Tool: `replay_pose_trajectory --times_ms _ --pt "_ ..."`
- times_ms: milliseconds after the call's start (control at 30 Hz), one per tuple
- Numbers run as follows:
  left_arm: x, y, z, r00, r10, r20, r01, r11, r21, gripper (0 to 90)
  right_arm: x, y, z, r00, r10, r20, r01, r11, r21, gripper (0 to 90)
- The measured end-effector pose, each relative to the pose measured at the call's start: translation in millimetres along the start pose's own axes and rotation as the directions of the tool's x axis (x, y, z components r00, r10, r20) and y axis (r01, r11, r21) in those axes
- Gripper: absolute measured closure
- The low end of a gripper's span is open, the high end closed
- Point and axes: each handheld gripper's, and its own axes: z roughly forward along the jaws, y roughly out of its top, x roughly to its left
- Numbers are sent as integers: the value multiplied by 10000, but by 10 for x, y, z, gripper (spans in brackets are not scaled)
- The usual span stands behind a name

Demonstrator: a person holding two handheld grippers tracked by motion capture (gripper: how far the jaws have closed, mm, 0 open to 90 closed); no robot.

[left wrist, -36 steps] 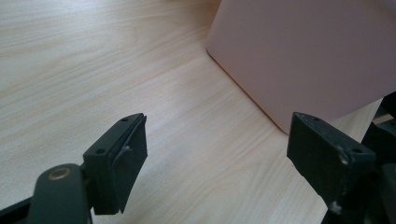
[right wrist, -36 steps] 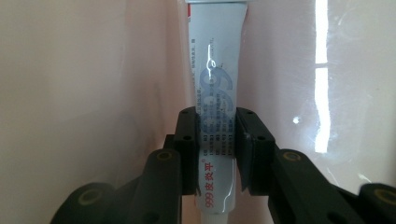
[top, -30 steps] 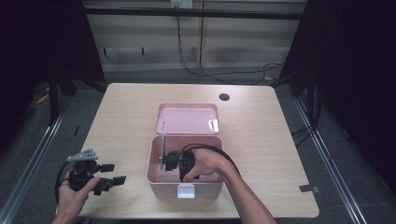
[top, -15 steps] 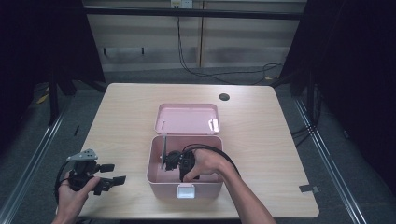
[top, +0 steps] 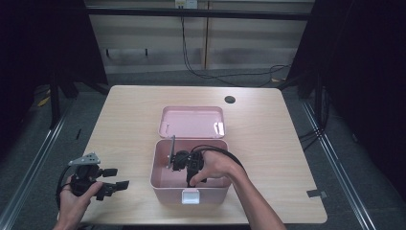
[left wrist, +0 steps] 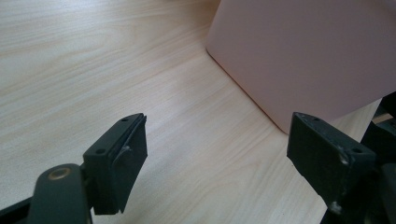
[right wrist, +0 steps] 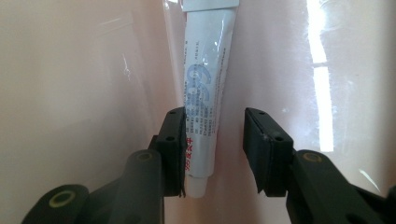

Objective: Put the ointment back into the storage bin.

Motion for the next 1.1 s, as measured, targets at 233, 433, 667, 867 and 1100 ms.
replay_pose_trajectory --times_ms 233,433,667,867,1100 --pt "-1 1 1 10000 -8 25 8 10000 15 200 6 -96 -160 9987 321 395 -307 9989 -366 550" --pt "-2 1 8 10000 1 4 -1 10000 60 200 19 -211 -307 9972 561 484 -535 9971 -538 518" --pt "-3 1 9 10000 -12 14 12 10000 52 200 35 -302 -468 9936 803 789 -730 9932 -911 467" --pt "-4 1 8 10000 -17 -16 17 10000 34 200 44 -383 -591 9902 956 1014 -862 9918 -939 453" --pt "-3 1 11 10000 4 -5 -4 10000 55 200 77 -468 -695 9867 1103 1190 -956 9878 -1230 448"
